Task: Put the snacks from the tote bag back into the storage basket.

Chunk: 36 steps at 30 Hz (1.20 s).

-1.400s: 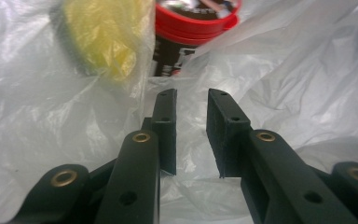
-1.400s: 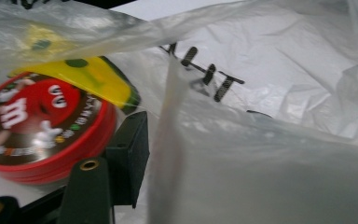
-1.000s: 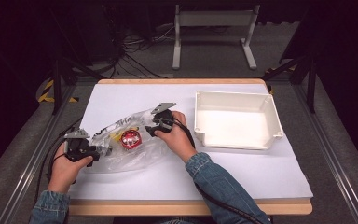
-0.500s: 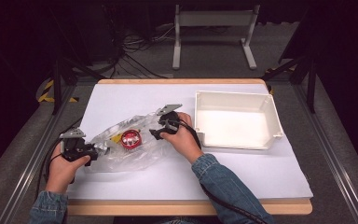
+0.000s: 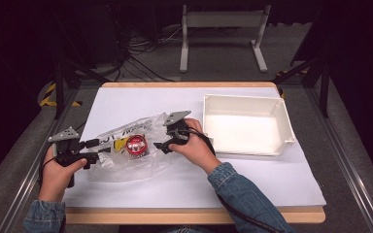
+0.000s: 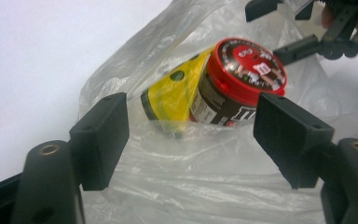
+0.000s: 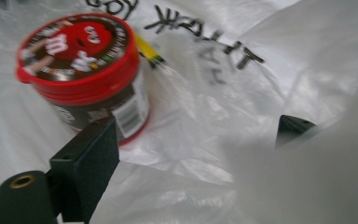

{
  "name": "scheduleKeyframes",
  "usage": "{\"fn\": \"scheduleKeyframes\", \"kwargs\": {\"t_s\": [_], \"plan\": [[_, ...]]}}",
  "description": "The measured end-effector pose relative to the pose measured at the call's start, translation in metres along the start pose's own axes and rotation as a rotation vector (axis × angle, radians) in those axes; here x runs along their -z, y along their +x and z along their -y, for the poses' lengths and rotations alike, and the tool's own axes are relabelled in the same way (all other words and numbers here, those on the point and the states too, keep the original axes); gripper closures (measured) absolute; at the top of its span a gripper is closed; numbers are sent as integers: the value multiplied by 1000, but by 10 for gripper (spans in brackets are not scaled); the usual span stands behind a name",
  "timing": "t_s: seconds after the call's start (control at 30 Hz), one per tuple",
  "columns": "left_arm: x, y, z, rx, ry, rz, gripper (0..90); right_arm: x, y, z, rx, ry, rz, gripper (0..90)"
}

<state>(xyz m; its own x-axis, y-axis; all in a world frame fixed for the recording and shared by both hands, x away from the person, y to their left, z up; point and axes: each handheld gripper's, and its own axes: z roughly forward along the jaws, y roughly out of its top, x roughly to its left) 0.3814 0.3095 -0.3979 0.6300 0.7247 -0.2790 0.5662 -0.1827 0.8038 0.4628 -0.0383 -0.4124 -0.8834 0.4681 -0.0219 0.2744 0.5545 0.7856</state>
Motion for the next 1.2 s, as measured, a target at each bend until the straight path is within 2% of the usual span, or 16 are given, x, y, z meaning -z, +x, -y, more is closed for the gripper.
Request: {"fn": "scheduleKeyframes", "kwargs": {"t_s": [0.07,0.1,0.2,0.27,0.43,0.47,0.7,0.93,1.07,1.17,1.2], "plan": [[1,-1,-1,-3,-9,0,235,1,3,-1,4,-3,-9,124],[3,-1,-2,-19,-18,3,228,1,7,-4,16,-11,-31,116],[5,-3,-4,-18,-32,13,207,1,14,-7,33,-23,-59,112],[7,-4,-6,-42,-47,25,196,1,17,-9,34,-37,-87,108],[9,-7,-8,-47,-74,45,178,2,23,-14,22,-84,-142,96],[9,-7,-8,-59,-83,45,175,2,23,-14,19,-97,-149,93],[11,-12,-9,-79,-106,77,147,-1,27,-18,-23,-165,-210,77],[16,-13,-10,-101,-129,107,100,-13,28,-15,-34,-154,-217,69],[22,-14,-12,-107,-145,110,87,-21,28,-14,-41,-146,-216,68],[26,-14,-12,-108,-159,107,82,-27,29,-13,-43,-138,-217,68],[27,-15,-12,-97,-160,108,81,-28,30,-12,-42,-136,-215,68]]}}
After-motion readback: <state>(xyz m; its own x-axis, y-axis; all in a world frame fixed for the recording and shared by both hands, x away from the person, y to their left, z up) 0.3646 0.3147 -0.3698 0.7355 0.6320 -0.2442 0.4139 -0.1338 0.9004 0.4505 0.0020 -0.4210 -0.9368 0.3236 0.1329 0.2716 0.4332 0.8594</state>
